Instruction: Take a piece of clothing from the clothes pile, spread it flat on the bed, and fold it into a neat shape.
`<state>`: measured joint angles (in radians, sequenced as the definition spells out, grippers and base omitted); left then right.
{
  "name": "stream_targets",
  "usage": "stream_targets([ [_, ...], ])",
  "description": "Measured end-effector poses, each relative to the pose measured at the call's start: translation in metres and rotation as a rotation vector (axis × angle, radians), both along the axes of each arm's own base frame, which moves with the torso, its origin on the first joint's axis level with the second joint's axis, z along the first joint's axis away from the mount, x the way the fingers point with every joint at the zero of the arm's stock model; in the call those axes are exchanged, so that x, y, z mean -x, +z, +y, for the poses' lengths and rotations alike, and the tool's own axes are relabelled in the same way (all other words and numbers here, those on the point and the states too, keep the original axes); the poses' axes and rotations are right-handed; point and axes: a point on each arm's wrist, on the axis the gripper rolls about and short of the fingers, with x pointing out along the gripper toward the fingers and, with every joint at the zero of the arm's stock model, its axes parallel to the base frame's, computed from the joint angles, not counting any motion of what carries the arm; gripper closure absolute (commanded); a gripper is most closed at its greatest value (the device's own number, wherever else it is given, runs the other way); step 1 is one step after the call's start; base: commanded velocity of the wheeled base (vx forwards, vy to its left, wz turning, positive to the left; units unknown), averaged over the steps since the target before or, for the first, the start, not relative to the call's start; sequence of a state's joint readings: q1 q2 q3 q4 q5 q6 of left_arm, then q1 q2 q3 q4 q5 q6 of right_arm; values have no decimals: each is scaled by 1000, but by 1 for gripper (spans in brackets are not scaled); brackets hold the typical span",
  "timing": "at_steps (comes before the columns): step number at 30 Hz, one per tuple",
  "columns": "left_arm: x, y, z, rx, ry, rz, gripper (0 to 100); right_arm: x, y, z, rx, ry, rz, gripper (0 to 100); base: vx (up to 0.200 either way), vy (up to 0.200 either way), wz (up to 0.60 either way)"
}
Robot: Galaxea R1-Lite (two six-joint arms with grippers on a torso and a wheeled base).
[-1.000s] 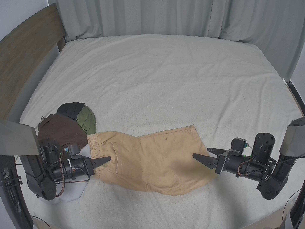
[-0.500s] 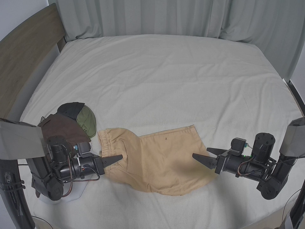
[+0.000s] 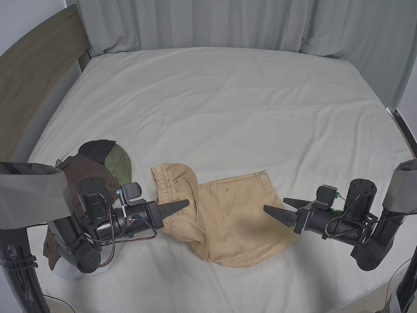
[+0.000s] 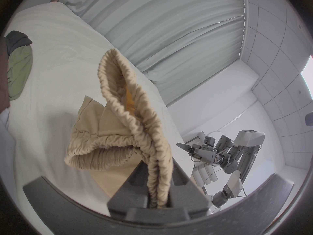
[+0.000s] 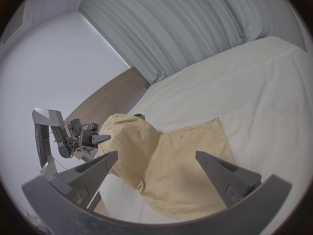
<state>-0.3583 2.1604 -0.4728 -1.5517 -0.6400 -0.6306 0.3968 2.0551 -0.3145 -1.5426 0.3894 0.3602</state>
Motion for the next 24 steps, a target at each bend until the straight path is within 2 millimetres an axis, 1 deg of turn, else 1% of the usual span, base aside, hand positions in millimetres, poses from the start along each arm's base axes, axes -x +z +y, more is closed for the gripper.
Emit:
stream_targets([
  [11,-9,9,-18,94,-30,47,100,-6,7,-4,-14,-20,-35,0,0,0,0],
  [17,-12,4,-29,105,-52,69,100,-9,10,-5,-20,-29,-49,0,0,0,0],
  [24,-23,-9,-46,107,-80,71,100,-12,14,-7,-27,-39,-65,0,0,0,0],
])
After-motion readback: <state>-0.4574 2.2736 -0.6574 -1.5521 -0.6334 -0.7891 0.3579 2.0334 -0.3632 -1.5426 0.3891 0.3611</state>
